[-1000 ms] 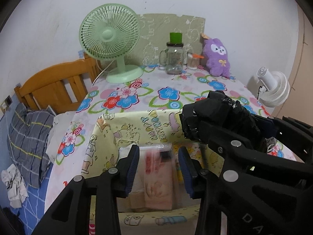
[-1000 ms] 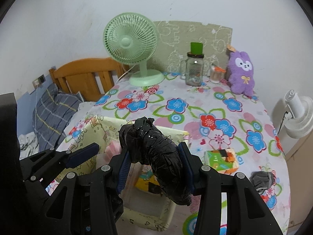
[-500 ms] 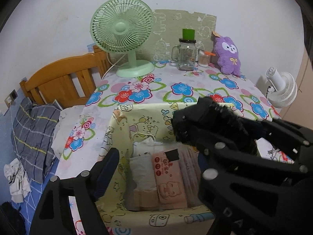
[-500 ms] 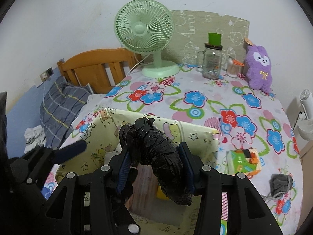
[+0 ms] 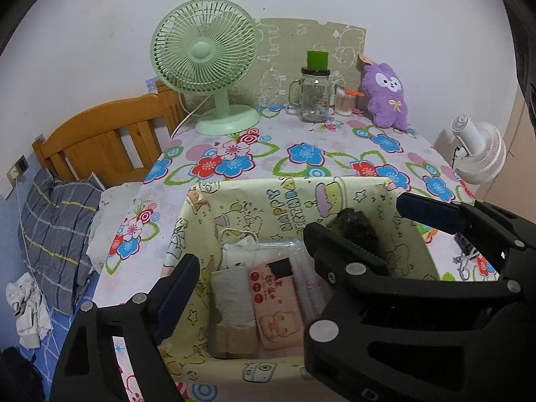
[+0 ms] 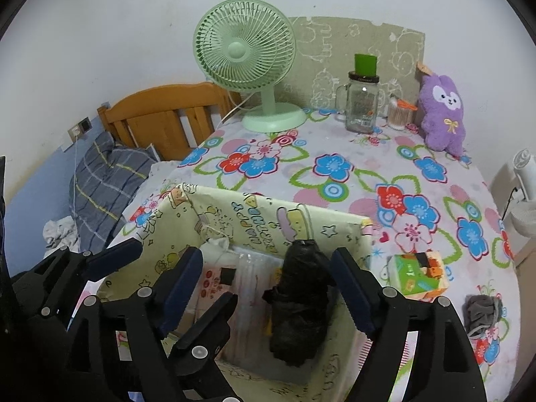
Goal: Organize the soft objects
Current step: 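Lower the pink packet into the box with left tool while right tool releases the black bag inside, then withdraw both tools up out of the fabric box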
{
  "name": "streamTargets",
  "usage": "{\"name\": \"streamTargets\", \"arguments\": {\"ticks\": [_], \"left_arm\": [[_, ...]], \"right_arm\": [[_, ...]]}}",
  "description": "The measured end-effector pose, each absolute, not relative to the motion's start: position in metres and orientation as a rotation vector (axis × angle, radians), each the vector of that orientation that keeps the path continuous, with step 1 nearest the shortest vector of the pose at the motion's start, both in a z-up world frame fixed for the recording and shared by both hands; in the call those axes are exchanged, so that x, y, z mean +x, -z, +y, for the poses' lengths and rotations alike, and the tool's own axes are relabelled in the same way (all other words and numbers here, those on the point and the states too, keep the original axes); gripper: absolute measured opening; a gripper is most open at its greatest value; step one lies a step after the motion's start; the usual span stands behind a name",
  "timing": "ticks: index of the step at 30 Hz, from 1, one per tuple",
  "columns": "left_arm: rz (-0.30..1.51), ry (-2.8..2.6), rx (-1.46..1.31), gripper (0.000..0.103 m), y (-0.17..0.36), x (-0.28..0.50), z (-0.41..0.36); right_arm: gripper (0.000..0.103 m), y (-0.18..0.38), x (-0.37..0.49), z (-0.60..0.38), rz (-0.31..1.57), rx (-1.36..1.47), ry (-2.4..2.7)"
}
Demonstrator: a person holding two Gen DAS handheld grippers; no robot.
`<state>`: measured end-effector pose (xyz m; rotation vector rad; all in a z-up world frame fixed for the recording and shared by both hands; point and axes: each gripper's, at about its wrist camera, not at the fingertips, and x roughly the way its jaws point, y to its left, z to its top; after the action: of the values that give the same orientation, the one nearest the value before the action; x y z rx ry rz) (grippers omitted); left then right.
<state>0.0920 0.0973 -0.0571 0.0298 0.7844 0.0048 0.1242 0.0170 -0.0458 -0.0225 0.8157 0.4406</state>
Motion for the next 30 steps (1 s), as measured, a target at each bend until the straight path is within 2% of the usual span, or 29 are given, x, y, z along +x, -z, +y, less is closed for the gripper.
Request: {"name": "streamTargets", "arguments": {"ticks": [17, 30], "left_arm": [[0.718, 0.019, 0.025, 0.094, 0.031, 0.080, 0.062], [0.674, 0.051, 0.020, 0.097, 0.019, 0.075, 0.025]], "right_arm": [[0.083, 0.020, 0.109, -0.025, 0.750, 0.017, -0.379], [0.092, 0.007, 0.099, -0.067, 0.704, 0.026, -0.290]]}}
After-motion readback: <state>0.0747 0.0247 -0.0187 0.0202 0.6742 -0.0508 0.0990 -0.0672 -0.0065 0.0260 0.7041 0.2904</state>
